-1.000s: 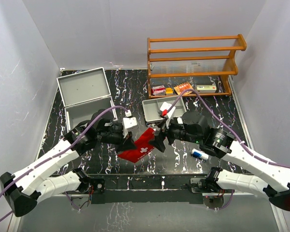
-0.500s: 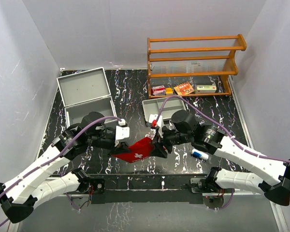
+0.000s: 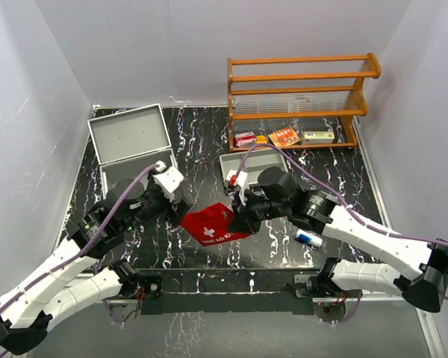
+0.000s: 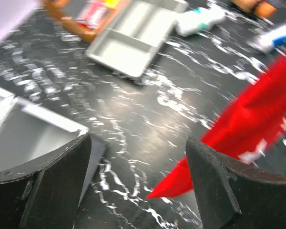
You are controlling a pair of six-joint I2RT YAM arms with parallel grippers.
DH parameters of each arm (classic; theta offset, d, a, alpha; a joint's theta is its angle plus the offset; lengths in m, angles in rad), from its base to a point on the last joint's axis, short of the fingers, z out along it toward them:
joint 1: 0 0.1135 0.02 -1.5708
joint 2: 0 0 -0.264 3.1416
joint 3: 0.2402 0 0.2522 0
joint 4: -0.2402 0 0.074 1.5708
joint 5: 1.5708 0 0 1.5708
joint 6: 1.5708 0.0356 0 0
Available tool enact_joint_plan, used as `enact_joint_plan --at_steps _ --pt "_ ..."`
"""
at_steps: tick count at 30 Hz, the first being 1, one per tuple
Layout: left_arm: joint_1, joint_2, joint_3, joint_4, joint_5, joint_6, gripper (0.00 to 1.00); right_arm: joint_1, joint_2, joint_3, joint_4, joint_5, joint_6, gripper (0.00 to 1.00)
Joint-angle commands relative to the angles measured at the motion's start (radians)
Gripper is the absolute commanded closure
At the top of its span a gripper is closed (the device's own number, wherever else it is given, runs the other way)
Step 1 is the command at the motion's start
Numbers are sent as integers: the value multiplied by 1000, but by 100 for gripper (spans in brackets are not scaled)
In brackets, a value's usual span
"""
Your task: Organize the medicine kit
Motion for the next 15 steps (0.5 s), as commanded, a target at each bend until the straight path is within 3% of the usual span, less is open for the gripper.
enact_joint_plan --at_steps 1,6,11,15 --pt "-2 -53 47 95 -451 -107 21 -13 63 91 127 56 150 100" --pt "-2 -8 266 -22 -707 -240 20 -14 241 245 171 84 331 100" --pt "-2 54 456 -115 -765 -285 19 -11 425 432 260 63 519 100" --pt "-2 76 518 -148 -733 -326 19 -12 627 639 244 80 629 100"
